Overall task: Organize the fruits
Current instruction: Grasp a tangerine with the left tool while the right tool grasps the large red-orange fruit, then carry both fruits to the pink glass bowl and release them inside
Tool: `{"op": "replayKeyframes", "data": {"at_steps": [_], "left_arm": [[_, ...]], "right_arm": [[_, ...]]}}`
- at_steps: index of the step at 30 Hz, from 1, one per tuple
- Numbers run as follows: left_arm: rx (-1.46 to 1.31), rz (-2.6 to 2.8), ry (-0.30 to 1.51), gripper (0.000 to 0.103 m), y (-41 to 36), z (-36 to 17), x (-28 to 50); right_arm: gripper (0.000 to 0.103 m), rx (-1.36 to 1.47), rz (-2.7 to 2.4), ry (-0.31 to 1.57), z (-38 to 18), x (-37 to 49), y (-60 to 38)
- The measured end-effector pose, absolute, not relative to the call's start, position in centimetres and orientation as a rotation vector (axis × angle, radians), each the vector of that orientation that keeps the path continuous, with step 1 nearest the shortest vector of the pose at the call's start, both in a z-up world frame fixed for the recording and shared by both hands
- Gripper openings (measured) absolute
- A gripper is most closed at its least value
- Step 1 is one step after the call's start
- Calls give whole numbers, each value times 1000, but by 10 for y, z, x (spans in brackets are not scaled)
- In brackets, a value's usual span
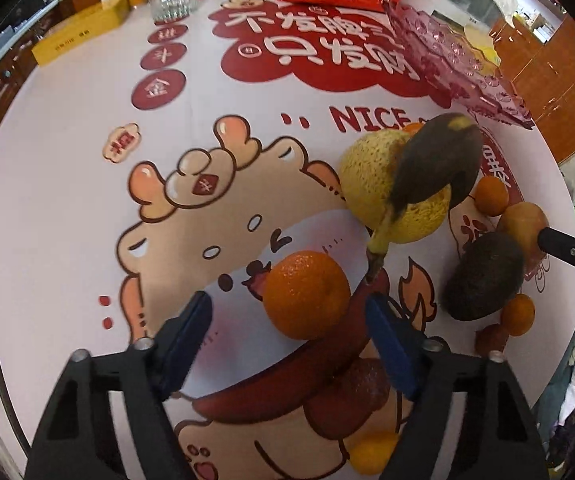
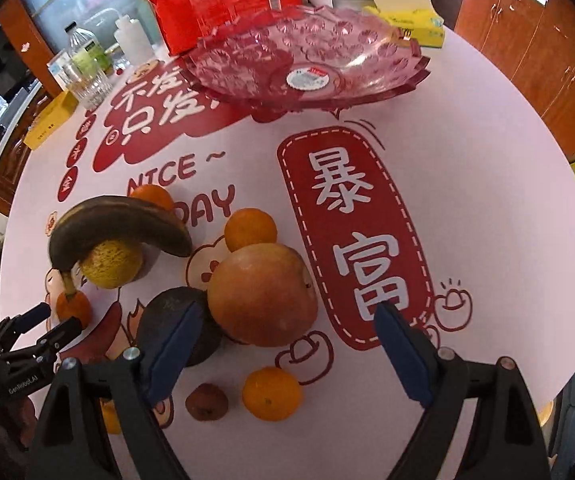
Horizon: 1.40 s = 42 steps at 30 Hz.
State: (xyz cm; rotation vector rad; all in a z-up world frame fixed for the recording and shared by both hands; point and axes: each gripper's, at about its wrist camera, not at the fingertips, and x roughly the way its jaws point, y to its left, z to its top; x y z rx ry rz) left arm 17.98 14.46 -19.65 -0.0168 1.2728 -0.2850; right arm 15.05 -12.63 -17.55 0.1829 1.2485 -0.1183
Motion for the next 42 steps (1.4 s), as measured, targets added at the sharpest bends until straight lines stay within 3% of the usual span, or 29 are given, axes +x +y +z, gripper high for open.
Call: {"op": "replayKeyframes", "data": {"at_steps": [8,10,17,27,42], "left_arm": [[19,-321,1263,55,132,-204,185],[46,-326,1250,44,128,-204,185],[64,-323,1247,42,128,-203,185],[35,-308,1180,42,142,-171,168],[4,-330,1008,42,126,-81,129]], "right_arm": [[86,201,-113,1268,-192,164,-123],[83,207,-104,1268,-195,167,-121],[71,323,-71,1292,-207,176,-127],[70,373,-92,1289,-199,159,-135],[70,255,-52,1124,-117,128,-140]]}}
